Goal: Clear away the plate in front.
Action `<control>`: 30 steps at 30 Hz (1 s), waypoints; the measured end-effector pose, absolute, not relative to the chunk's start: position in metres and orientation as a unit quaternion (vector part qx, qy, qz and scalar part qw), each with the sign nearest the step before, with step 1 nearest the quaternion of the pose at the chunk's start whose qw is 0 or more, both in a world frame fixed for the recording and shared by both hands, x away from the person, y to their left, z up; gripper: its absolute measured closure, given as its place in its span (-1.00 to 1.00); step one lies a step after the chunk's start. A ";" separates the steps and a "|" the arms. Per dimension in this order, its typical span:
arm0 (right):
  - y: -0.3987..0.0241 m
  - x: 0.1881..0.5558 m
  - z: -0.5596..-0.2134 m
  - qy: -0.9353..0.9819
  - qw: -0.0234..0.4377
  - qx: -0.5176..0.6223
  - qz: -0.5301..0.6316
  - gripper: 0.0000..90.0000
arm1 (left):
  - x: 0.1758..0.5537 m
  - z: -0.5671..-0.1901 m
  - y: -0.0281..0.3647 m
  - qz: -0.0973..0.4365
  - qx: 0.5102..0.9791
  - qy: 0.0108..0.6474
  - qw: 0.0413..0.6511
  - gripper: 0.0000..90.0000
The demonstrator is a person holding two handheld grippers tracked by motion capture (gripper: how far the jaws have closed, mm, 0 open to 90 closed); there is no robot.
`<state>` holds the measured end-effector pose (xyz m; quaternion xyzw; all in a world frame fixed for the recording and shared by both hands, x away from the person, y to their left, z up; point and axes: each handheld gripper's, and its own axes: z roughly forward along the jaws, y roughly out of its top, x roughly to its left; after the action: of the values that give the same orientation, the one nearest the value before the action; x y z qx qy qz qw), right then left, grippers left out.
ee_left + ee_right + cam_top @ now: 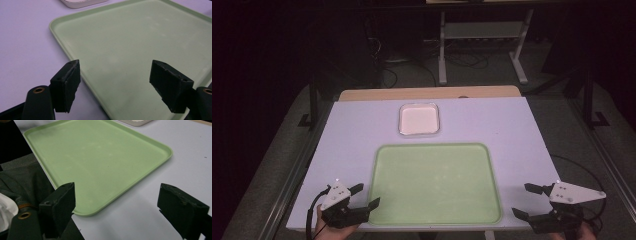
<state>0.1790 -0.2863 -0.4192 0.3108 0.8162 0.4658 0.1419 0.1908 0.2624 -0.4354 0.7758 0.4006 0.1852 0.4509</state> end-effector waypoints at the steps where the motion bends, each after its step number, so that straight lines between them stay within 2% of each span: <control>1: -0.286 0.179 -0.419 0.817 0.142 0.311 0.465 -0.69 | 0.191 -0.435 0.262 0.185 0.775 0.402 0.451 -0.46; 30: -0.291 0.183 -0.420 0.809 0.140 0.316 0.475 -0.69 | 0.208 -0.434 0.249 0.178 0.783 0.396 0.445 -0.49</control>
<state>0.1829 -0.2914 -0.4198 0.3156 0.8094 0.4751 0.1395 0.2083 0.2495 -0.4339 0.7831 0.3964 0.1779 0.4449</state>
